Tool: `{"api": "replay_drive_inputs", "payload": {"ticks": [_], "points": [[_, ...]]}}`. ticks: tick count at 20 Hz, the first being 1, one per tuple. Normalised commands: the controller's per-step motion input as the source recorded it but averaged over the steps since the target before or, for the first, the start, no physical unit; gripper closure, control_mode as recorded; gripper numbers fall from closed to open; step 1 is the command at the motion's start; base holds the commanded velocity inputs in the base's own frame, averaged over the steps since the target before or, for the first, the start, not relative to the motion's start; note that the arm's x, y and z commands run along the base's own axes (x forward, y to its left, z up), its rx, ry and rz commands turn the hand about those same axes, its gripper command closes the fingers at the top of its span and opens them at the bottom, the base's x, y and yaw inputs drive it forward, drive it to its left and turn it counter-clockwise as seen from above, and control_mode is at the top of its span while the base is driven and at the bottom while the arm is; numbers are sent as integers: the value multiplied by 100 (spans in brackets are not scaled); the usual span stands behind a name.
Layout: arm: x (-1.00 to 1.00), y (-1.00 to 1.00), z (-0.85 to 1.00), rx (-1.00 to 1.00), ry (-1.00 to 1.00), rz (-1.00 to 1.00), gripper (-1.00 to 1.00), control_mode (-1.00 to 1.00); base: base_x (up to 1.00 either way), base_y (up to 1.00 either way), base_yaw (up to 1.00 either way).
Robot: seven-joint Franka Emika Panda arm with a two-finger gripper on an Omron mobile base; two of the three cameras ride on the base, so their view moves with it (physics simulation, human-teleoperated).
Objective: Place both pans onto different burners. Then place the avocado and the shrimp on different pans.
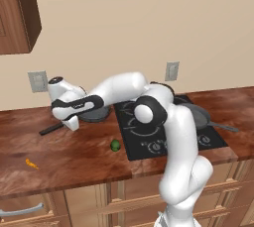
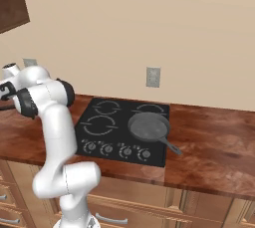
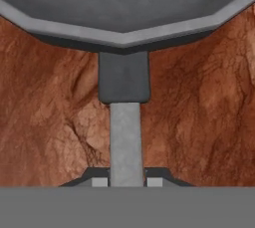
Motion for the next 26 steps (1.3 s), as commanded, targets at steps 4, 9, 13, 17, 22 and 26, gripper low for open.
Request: {"api": "replay_drive_inputs", "payload": {"ticks": [4, 9, 13, 17, 22, 26], "points": [[-5, -3, 5, 0, 0, -8, 100, -100, 0, 0, 0], [-5, -17, 0, 0, 0, -7, 100, -100, 0, 0, 0], [-12, -30, 0, 0, 0, -6, 100, -100, 0, 0, 0], [-20, -34, 0, 0, 0, -1, 100, -100, 0, 0, 0], [-27, -38, 0, 0, 0, 0, 100, -100, 0, 0, 0], [-25, -36, 0, 0, 0, 1, 100, -100, 0, 0, 0]]}}
